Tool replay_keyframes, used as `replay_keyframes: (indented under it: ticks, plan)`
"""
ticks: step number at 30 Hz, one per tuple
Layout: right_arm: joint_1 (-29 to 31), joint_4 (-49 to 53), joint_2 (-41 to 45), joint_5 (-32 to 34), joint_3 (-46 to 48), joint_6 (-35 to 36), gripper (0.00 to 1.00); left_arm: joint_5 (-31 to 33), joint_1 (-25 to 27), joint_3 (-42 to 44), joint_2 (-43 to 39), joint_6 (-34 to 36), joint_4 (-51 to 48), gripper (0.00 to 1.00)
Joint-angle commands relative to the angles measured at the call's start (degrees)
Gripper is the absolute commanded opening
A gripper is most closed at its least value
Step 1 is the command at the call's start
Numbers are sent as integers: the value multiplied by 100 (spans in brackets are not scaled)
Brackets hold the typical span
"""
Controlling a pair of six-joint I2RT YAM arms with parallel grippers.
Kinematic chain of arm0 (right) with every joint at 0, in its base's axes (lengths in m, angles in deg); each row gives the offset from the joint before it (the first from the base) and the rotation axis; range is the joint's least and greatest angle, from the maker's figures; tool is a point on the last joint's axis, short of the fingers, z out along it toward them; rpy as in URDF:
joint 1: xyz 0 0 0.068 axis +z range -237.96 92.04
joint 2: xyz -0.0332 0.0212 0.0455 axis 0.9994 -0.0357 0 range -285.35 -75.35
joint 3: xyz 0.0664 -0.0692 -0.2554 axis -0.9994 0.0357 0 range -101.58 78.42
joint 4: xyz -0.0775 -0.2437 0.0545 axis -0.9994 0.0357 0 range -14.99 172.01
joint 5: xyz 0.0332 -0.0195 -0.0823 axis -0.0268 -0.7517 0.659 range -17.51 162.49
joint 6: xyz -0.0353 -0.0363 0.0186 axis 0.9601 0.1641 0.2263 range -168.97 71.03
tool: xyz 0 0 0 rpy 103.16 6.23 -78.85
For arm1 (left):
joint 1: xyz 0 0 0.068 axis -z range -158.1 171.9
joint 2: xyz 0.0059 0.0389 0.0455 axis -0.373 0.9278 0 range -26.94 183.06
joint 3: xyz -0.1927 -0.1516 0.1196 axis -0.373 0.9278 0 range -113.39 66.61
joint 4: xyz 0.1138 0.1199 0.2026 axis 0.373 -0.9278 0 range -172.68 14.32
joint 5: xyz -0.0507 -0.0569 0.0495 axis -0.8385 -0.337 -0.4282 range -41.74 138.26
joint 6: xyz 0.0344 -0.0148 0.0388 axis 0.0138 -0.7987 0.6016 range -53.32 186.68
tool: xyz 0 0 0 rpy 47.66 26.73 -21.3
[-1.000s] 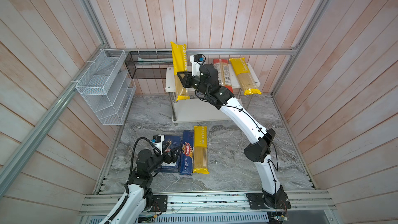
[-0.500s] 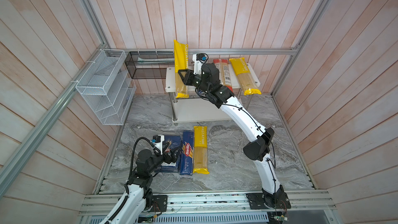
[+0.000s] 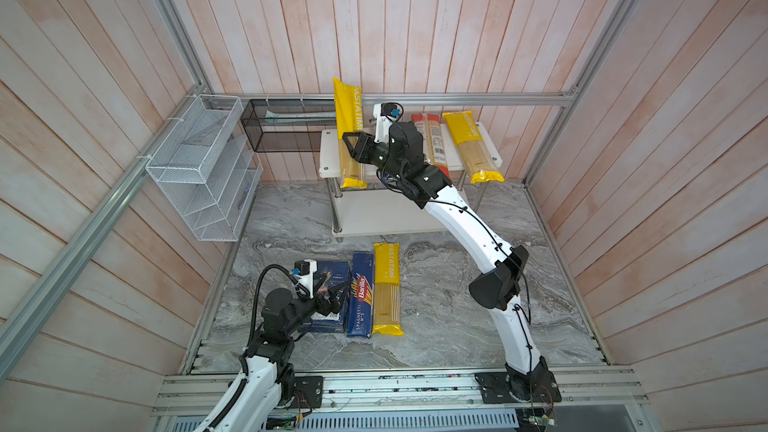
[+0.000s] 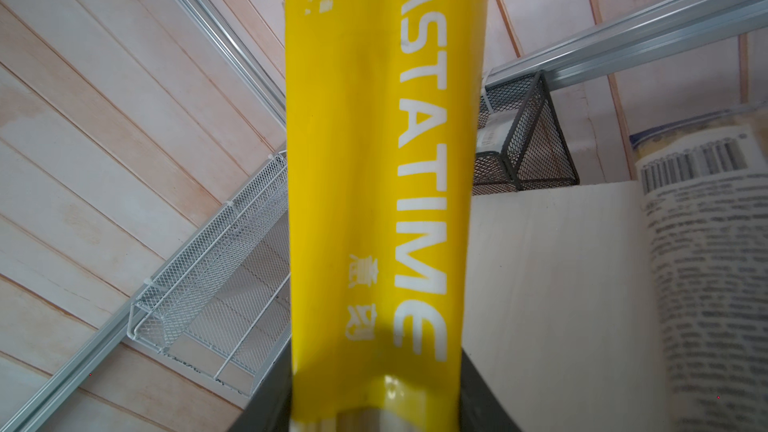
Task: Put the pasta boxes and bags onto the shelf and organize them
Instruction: 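Lower the yellow bag onto the top shelf beside the clear-and-blue bag, then open the right gripper and draw it back from the yellow bag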
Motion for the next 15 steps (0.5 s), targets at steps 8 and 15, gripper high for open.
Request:
replay_keyframes:
  ticks: [8, 15]
  plan:
    - [-23, -1001, 203, 261, -204, 112, 51, -22, 12, 17, -105, 70, 46, 100]
    - [81, -897, 363, 34, -204, 315, 51, -22, 11, 16, -122, 68, 41, 100]
